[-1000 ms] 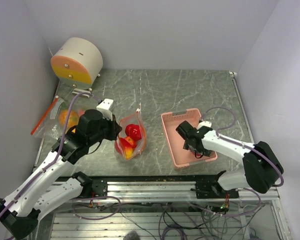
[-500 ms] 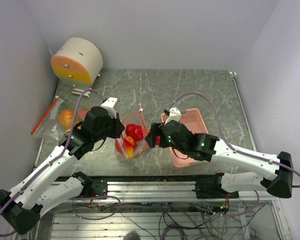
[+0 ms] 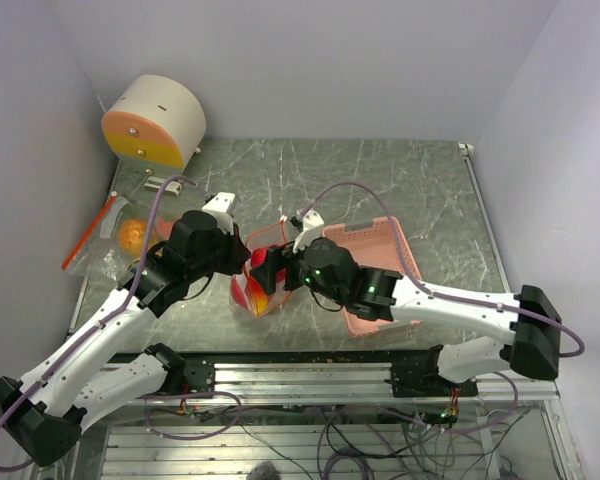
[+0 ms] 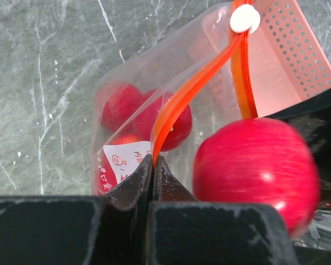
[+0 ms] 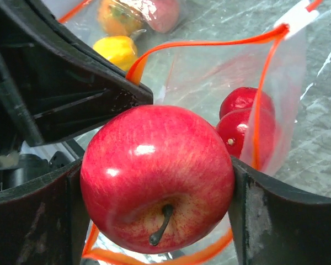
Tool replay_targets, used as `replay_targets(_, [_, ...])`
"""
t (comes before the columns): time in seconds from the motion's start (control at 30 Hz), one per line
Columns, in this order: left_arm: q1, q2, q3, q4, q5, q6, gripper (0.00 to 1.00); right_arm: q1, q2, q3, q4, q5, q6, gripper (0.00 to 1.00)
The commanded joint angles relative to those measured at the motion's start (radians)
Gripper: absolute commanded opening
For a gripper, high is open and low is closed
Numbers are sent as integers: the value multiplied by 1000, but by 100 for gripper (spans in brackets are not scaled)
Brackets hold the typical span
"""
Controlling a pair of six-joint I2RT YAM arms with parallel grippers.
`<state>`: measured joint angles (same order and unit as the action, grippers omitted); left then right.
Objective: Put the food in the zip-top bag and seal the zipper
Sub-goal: Place the fake fruit in the zipper food storage bag.
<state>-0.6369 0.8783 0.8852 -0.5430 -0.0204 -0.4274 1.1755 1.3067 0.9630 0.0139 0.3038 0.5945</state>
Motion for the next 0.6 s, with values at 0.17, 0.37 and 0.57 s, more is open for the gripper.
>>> replay_targets(0.17, [0, -11, 39, -8, 2, -3, 7, 7, 0, 8, 6, 118, -29, 100])
replay_targets(0.37, [0, -2, 41, -7, 8, -3, 7, 40, -104, 29, -57, 193, -20, 100])
replay_targets(0.57, [0, -24, 27, 0, 5, -10, 7, 36, -84, 152, -317, 553, 212, 100])
